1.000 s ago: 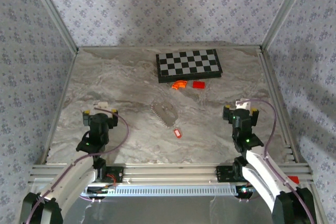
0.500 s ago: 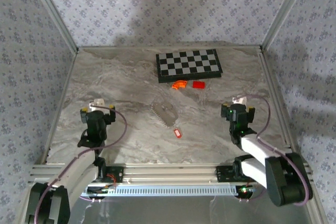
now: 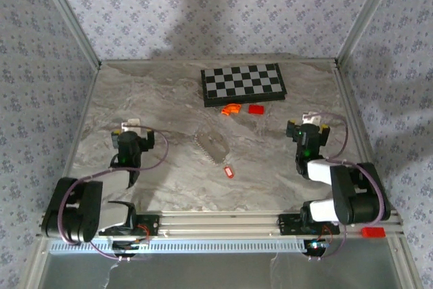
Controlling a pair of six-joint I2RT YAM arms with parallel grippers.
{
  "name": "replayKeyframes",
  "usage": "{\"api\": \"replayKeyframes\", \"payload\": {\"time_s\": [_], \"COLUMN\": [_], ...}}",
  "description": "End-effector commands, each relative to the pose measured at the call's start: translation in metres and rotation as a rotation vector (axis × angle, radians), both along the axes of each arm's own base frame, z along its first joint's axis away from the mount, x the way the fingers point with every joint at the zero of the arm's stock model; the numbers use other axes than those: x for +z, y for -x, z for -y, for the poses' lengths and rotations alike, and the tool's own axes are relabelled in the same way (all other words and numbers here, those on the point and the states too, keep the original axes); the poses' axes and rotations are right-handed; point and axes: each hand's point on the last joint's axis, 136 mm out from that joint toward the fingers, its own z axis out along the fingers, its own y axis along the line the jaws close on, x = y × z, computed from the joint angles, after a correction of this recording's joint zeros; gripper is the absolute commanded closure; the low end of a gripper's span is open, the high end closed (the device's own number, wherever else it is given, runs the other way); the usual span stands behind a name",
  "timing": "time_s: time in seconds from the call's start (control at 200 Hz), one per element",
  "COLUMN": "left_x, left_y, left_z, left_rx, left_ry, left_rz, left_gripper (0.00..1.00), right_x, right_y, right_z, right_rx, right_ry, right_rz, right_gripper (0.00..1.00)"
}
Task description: Put the keys on the keyring
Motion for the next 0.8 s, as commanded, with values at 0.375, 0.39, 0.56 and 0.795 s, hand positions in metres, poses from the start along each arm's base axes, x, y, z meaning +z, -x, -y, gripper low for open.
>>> {"api": "replayKeyframes", "payload": {"time_s": [0.375, 0.39, 0.56, 0.795], "left_x": [0.012, 0.011, -0.003, -0.004], "left_y": [-0.046, -0.046, -0.056, -0.059], "left_z": [0.0, 0.0, -0.008, -0.011], "left_rx": [-0.061, -0.061, -0.043, -0.045], "left_ry": [0.046, 0.054, 0.091, 0.118], "left_rz": [0.086, 0.086, 0.028, 0.025], "left_gripper": [0.0, 0.0, 0.0, 0.0], "right_x": [-0.008, -0.006, -0.007, -0.008], "right_y": [-0.033, -0.033, -0.033, -0.033], "right_z": [-0.004, -0.002, -0.003, -0.003], "right_rx": [0.109, 0.103, 0.106, 0.107], "right_ry": [-0.043, -0.036, -0.044, -0.047], "right_rz": [0.018, 0.026, 0.012, 0.01], "right_gripper": [0.0, 0.0, 0.0, 0.0]}}
